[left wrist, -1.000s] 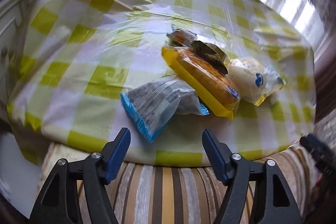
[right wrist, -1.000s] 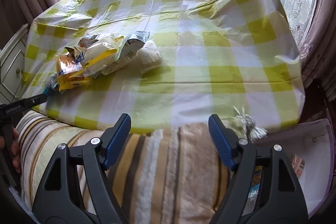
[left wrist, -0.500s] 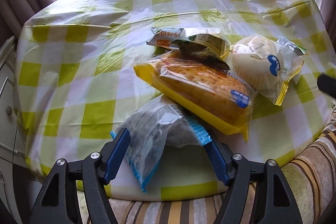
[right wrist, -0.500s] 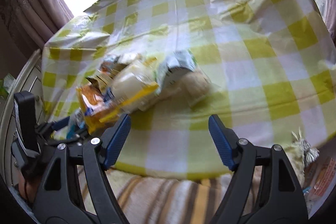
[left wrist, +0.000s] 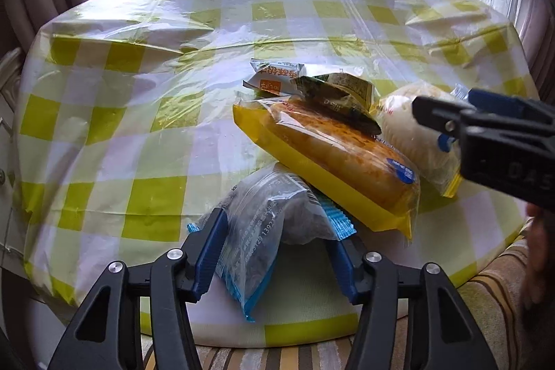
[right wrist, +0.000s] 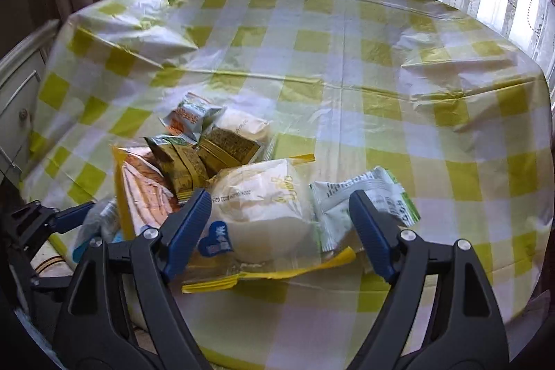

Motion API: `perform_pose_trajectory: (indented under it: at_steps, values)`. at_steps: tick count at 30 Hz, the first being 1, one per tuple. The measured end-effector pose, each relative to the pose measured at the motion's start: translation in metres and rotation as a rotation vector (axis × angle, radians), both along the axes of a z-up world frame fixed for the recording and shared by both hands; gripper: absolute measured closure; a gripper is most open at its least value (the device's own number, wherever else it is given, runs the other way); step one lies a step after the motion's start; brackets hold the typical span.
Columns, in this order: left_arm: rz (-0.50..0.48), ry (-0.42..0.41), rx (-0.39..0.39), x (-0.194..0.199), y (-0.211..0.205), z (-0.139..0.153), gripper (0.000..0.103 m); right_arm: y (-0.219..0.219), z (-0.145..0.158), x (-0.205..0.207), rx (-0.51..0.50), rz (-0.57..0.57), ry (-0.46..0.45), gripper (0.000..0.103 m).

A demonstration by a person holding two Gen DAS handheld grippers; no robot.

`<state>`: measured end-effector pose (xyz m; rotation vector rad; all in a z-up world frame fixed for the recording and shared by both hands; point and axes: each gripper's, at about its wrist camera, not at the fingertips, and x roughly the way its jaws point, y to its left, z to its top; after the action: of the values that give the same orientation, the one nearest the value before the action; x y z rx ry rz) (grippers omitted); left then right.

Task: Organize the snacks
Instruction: 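Grasp a second blue-trimmed bag with the left tool while the right tool grasps the round white bun pack, then carry the bag and bun pack over the white box and open both tools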

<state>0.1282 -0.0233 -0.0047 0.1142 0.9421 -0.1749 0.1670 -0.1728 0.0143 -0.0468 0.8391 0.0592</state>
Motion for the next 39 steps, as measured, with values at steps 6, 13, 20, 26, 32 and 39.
perform_pose_trajectory:
  at_steps: [6, 13, 20, 26, 32, 39]
  values:
    - [0.05, -0.012, -0.139, -0.001, 0.022, 0.005, 0.057, 0.006, -0.012, 0.002, -0.018, 0.035, 0.046, 0.013]
    - [0.094, -0.029, -0.257, -0.004, 0.039, 0.005, 0.062, 0.002, -0.017, 0.005, 0.005, 0.03, 0.067, 0.019]
    - [0.125, -0.066, -0.292, -0.009, 0.047, 0.008, 0.066, 0.004, -0.014, -0.003, 0.005, 0.037, 0.026, 0.029]
    - [0.159, -0.105, -0.268, -0.018, 0.049, 0.012, 0.069, 0.001, -0.002, -0.018, 0.023, 0.039, -0.04, 0.029]
    - [0.194, -0.144, -0.269, -0.028, 0.054, 0.02, 0.073, 0.005, 0.007, -0.04, 0.016, 0.067, -0.077, 0.029]
    - [0.224, -0.201, -0.286, -0.049, 0.056, 0.031, 0.073, -0.003, 0.01, -0.06, 0.04, 0.06, -0.079, 0.029]
